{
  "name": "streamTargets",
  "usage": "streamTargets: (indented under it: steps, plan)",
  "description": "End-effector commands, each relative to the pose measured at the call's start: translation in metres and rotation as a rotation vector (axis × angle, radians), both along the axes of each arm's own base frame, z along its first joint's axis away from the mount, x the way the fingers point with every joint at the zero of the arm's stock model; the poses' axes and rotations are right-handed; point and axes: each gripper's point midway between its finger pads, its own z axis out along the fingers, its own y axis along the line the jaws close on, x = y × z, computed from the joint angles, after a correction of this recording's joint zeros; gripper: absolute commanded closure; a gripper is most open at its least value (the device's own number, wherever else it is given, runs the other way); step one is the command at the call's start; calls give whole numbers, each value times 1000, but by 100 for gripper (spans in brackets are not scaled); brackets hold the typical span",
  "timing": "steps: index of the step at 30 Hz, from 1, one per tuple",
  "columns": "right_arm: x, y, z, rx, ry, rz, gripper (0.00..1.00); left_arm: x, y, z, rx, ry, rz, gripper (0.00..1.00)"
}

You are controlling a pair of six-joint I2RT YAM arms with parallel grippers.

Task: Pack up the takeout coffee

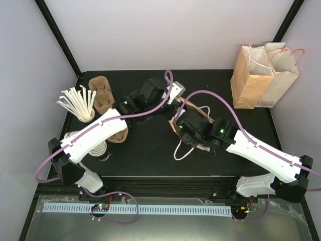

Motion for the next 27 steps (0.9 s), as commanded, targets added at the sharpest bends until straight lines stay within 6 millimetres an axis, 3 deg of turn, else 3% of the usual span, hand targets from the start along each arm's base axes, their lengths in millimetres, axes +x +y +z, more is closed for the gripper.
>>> streamTargets:
  steps: [1,8,14,21,27]
  plan:
    - [12,-5,8,-7,-59,-22,79,0,-2,14,-41,-49,-19,99]
    - [28,-21,-9,-34,-93,31,79,1,-5,4,-69,35,-27,98]
    - [36,-21,-18,38,-89,90,80,1,5,-6,-69,96,-33,98]
    - [48,-8,-24,135,-149,107,81,7,21,-31,-13,106,-38,98]
    - [58,1,-41,94,-72,100,82,12,32,-34,-37,104,-14,98]
